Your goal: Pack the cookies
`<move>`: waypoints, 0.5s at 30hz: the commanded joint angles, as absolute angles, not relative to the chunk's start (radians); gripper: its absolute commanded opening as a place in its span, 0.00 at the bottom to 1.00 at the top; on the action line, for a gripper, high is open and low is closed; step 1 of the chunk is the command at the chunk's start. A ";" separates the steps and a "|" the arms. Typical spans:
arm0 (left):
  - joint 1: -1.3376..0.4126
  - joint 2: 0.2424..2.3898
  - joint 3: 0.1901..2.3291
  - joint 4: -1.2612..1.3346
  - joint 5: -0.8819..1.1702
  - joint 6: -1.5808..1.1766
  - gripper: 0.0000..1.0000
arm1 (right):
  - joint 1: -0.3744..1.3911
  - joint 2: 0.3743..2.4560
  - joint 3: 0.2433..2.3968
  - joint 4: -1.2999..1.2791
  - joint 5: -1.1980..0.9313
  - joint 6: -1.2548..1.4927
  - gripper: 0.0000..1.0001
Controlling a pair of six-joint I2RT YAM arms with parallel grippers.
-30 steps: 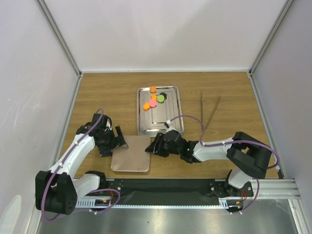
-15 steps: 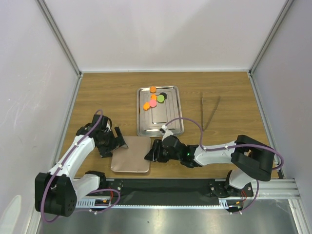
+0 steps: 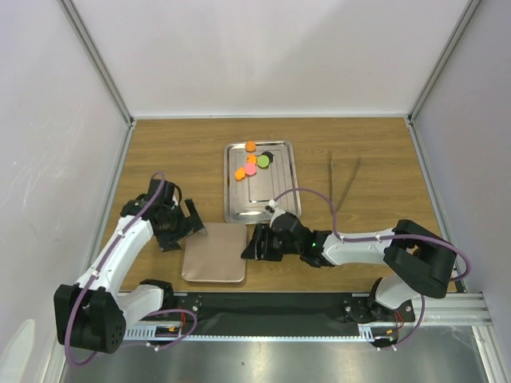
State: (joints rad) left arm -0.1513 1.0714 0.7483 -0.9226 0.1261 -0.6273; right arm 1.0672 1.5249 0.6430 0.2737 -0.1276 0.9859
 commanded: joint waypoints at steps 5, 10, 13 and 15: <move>-0.156 1.081 0.954 -0.969 0.055 -0.562 1.00 | 0.942 1.408 0.733 0.203 -0.245 0.905 0.68; -0.158 1.072 1.052 -0.977 0.034 -0.519 1.00 | 0.852 1.333 0.785 0.109 -0.270 0.856 0.76; -0.158 1.036 1.084 -0.971 0.052 -0.492 1.00 | 0.784 1.290 0.854 0.013 -0.272 0.800 0.84; -0.160 1.002 1.097 -0.959 0.061 -0.474 1.00 | 0.750 1.267 0.920 -0.044 -0.273 0.766 0.99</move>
State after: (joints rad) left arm -0.1516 1.0611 1.0409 -0.9661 0.0563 -0.5289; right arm 0.7979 1.3201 0.8116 0.0650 -0.2562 0.8551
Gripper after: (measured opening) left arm 0.996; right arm 0.935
